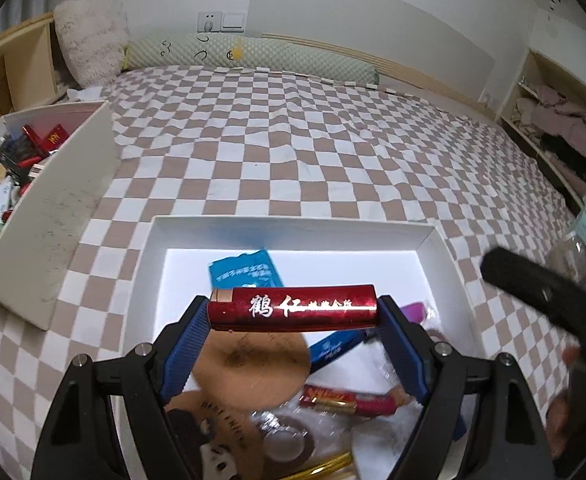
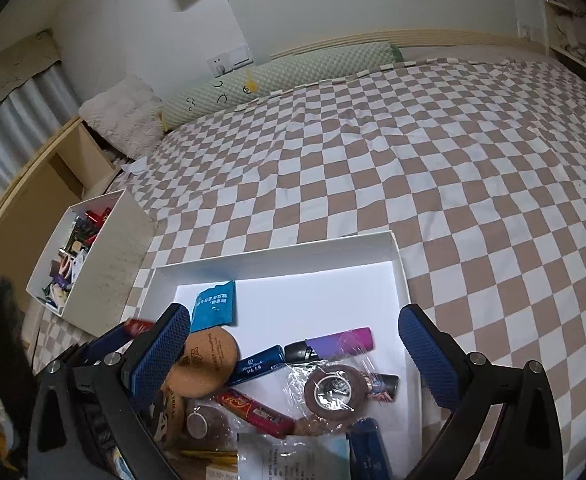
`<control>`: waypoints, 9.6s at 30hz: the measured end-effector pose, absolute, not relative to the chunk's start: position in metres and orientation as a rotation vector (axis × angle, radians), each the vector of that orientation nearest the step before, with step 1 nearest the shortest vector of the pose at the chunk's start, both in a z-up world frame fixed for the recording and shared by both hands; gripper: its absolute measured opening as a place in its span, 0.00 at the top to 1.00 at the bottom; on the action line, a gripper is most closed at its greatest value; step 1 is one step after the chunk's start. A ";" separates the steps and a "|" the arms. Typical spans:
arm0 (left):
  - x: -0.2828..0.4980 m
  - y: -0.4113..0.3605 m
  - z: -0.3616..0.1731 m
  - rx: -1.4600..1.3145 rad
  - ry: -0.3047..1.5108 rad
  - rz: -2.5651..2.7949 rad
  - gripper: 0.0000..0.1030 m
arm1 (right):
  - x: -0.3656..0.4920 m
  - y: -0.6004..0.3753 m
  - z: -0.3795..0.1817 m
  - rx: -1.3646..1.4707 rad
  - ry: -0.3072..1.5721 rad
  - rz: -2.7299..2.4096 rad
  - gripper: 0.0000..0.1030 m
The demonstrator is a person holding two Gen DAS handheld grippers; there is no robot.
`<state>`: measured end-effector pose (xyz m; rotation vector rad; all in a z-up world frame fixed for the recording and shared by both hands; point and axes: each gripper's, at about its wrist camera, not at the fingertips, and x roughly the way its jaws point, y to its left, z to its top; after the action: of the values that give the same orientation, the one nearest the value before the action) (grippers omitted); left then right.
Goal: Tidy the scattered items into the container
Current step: 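Open the right tool to drop the purple-pink lighter while the left tool releases the red lighter, then withdraw both open tools from the white tray back over the pile, then move the right tool to the red First Look lighter while the left tool approaches the white yarn ball, then grasp the red First Look lighter with the right tool while the left tool grasps the white yarn ball, then carry the red lighter and white yarn ball up over the white tray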
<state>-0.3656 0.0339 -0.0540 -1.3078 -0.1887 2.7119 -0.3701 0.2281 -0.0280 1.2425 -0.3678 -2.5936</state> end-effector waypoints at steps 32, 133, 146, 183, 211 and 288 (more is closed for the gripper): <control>-0.341 0.022 -0.037 -1.313 -0.105 2.801 0.00 | -0.343 0.232 -0.025 1.255 -0.289 -2.614 0.00; 0.055 -0.018 -0.104 -1.347 -0.063 2.805 0.02 | 0.034 0.193 -0.136 1.371 0.106 -2.411 0.00; 0.048 -0.019 -0.113 -1.348 -0.076 2.816 0.02 | 0.013 0.247 -0.140 1.400 -0.010 -2.575 0.00; 0.017 -0.043 -0.130 -1.390 -0.344 2.810 0.27 | 0.037 0.163 -0.131 1.320 -0.064 -2.436 0.00; 0.042 -0.050 -0.117 -1.391 -0.386 2.830 0.27 | 0.054 0.205 -0.127 1.355 -0.089 -2.424 0.19; -0.240 -0.011 0.023 -1.072 -0.097 2.800 0.27 | -0.251 0.212 0.027 1.101 -0.129 -2.579 0.19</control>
<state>-0.2404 -0.0113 0.0233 -1.0721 -0.0965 2.7997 -0.2514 0.2122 0.0273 1.1008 -0.1292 -2.5785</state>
